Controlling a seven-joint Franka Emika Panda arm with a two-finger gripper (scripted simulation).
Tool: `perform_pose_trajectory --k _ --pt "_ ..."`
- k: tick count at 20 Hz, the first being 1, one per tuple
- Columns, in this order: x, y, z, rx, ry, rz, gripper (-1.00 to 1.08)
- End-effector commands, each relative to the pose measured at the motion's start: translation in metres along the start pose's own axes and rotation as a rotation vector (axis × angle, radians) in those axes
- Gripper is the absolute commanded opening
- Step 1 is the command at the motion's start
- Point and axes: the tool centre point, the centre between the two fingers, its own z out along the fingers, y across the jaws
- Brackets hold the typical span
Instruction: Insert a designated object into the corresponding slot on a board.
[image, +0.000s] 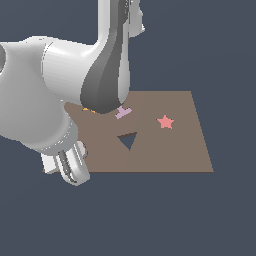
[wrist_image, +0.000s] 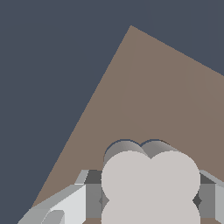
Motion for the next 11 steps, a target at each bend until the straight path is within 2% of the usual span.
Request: perform_pose_trajectory --k 1,2,11 --pt "0.0000 0.0001 0.0029 -0.001 -0.001 0.001 -1.00" --pt "0.0000 0.0001 0.0029 -0.001 -0.001 0.001 1.00" --pt "0.0000 0.0001 0.0029 -0.001 -0.001 0.001 1.00"
